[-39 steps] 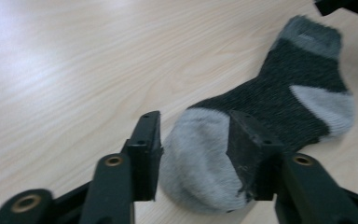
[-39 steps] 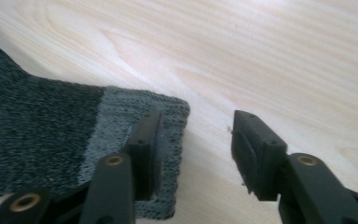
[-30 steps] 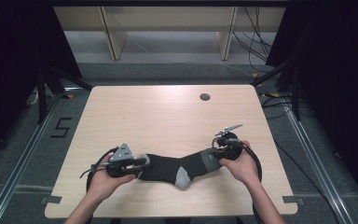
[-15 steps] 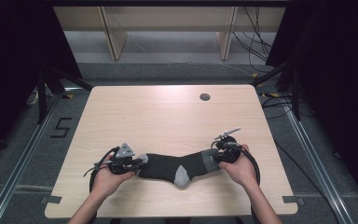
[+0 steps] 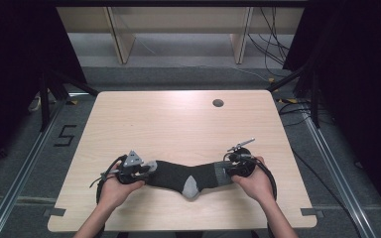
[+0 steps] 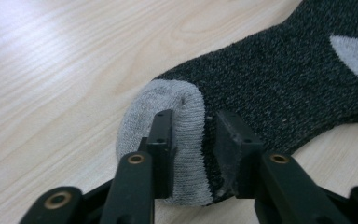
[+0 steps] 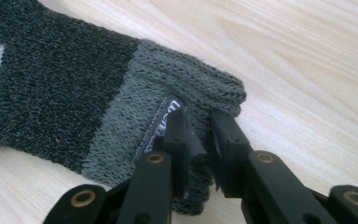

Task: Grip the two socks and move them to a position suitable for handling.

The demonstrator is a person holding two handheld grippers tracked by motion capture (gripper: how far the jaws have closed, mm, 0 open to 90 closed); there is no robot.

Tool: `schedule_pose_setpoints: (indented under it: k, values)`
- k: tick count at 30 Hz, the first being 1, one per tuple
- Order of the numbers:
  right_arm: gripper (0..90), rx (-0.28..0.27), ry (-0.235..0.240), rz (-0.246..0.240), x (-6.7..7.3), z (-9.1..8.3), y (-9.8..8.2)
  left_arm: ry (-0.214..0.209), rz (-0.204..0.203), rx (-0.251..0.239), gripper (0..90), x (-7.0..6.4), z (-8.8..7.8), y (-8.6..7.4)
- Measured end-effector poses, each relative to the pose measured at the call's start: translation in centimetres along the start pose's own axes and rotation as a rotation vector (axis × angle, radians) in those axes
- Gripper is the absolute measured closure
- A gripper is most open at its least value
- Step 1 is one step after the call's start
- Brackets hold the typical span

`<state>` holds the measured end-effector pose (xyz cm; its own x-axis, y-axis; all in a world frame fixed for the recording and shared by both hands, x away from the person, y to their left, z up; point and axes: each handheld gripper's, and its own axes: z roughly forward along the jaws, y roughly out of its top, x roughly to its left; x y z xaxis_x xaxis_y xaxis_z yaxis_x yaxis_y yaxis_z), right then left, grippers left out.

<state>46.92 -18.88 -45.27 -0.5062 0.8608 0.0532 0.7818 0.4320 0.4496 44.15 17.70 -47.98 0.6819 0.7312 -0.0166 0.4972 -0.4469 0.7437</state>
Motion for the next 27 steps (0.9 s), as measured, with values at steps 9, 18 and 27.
schedule_pose_setpoints:
  k: [9,18,27]
  values:
    - [72.3,-0.015,-0.002,-0.006,0.08,0.18,0.09,-0.021,-0.029,-0.031,60.0,-0.23,0.15,-0.13]
    - [72.4,-0.019,-0.005,-0.007,0.25,0.24,-0.09,0.005,-0.014,0.002,66.9,0.35,0.47,-0.45]
    - [57.3,-0.060,-0.017,0.008,0.22,-0.23,-0.15,0.004,-0.012,-0.065,51.3,-0.25,-0.34,-0.24]
